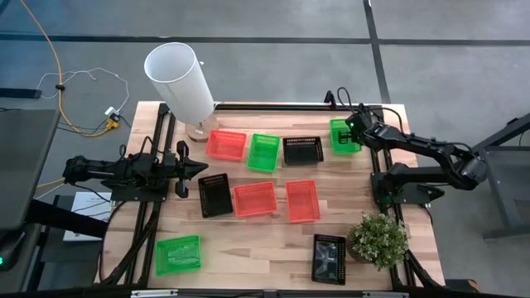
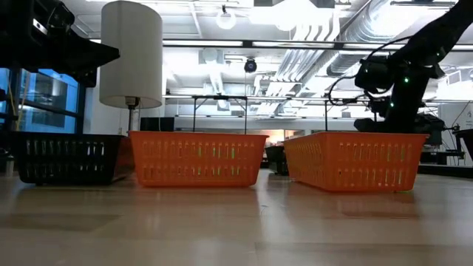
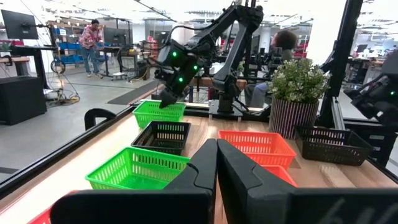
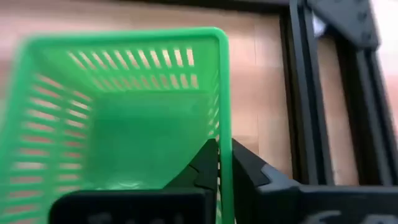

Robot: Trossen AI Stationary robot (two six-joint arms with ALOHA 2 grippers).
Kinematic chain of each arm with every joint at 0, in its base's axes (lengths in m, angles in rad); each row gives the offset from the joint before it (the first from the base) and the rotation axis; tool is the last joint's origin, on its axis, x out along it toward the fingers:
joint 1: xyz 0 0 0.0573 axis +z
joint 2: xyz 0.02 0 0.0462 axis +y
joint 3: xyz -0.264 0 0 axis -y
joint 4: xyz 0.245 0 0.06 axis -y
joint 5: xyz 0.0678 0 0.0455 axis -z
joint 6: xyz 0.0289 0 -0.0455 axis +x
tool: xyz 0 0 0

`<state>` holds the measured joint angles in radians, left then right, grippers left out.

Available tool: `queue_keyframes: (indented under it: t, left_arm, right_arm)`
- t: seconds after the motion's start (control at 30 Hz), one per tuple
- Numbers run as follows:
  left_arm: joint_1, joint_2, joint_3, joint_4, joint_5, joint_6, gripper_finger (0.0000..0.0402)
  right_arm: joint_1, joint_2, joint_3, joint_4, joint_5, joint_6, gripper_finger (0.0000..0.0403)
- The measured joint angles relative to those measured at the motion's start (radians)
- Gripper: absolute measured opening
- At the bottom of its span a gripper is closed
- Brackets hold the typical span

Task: Stack baskets by color
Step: Stack the top right green bin on top of the top left green bin

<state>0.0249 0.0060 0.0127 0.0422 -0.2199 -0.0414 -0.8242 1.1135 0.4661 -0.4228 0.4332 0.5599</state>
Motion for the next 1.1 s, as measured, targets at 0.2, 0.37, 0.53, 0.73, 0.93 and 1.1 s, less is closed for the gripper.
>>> queue_keyframes:
  t: [0.2, 0.37, 0.53, 0.73, 0.93, 1.1]
  left_arm:
    - [0.000, 0.000, 0.000, 0.000, 0.000, 0.000, 0.0000]
    - [0.000, 0.000, 0.000, 0.000, 0.000, 0.000, 0.0000]
    - [0.000, 0.000, 0.000, 0.000, 0.000, 0.000, 0.0000]
    - [0.000, 0.000, 0.000, 0.000, 0.000, 0.000, 0.0000]
    - [0.000, 0.000, 0.000, 0.000, 0.000, 0.000, 0.0000]
    - [0.000, 0.000, 0.000, 0.000, 0.000, 0.000, 0.0000]
  right_arm:
    - [0.041, -0.076, 0.202, -0.238, 0.050, -0.052, 0.0002]
    - [0.169, -0.147, 0.417, -0.408, 0.147, -0.027, 0.0001]
    - [0.399, -0.175, 0.448, -0.356, 0.151, 0.125, 0.0001]
    - [0.714, -0.086, 0.242, 0.149, 0.168, 0.311, 0.0000]
    - [0.889, 0.166, 0.205, 0.690, 0.273, 0.330, 0.0000]
    - [0.932, 0.373, 0.373, 0.684, 0.411, 0.363, 0.0000]
